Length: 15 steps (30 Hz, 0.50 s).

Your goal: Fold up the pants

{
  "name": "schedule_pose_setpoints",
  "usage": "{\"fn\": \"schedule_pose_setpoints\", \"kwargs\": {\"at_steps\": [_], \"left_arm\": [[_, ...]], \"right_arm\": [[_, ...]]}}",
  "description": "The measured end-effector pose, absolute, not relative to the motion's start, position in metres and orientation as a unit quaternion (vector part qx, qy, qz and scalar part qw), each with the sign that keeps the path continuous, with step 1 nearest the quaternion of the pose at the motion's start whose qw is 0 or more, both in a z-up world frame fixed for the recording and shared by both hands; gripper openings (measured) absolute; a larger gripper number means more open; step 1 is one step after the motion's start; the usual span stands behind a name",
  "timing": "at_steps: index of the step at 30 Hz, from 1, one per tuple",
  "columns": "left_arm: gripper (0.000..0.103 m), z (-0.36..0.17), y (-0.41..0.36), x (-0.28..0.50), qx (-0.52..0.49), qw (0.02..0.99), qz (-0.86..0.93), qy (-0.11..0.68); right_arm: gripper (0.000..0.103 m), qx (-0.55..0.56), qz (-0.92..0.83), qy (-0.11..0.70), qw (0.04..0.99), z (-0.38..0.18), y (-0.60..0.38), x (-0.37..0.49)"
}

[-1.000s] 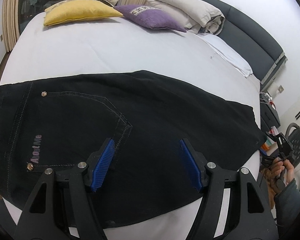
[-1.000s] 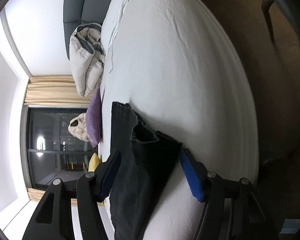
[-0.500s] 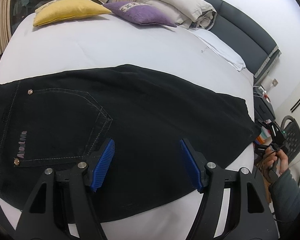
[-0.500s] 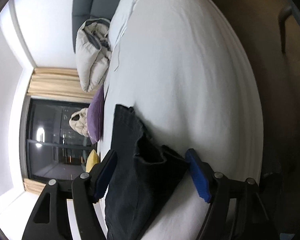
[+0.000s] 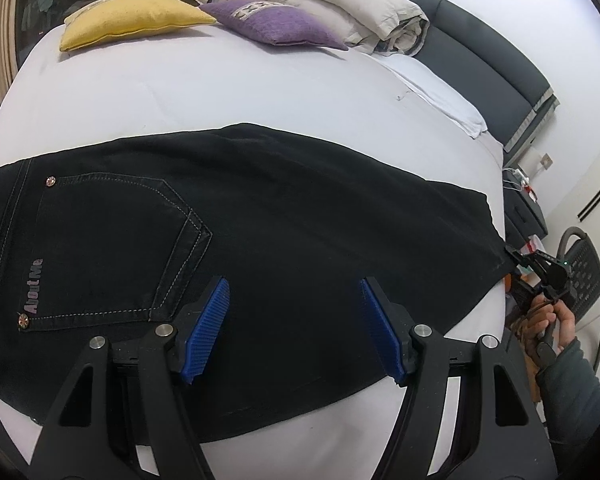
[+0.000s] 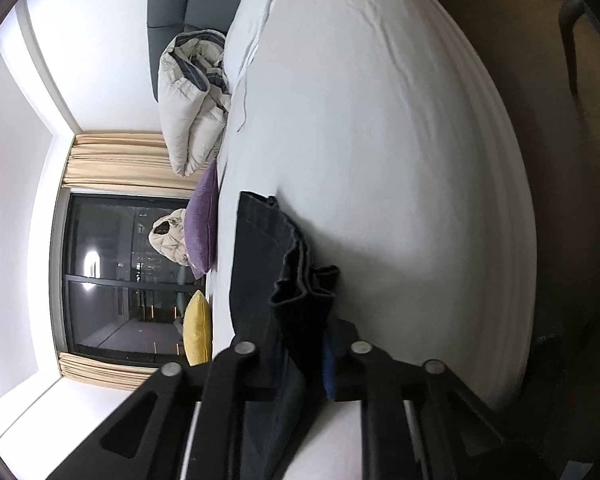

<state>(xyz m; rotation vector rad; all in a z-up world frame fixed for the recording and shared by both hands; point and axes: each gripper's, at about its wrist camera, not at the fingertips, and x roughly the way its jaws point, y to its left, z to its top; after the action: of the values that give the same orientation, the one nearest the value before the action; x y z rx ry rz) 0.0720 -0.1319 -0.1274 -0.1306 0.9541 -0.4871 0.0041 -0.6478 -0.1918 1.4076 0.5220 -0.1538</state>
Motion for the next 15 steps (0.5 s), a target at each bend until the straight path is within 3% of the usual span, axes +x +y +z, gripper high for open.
{"fn": "schedule_pose_setpoints", "kwargs": {"at_steps": [15], "left_arm": [[0.066, -0.142, -0.130, 0.087, -0.115, 0.833, -0.223, 0.494]], "right_arm": [[0.013, 0.575, -0.127, 0.258, 0.766, -0.166, -0.633, 0.004]]}}
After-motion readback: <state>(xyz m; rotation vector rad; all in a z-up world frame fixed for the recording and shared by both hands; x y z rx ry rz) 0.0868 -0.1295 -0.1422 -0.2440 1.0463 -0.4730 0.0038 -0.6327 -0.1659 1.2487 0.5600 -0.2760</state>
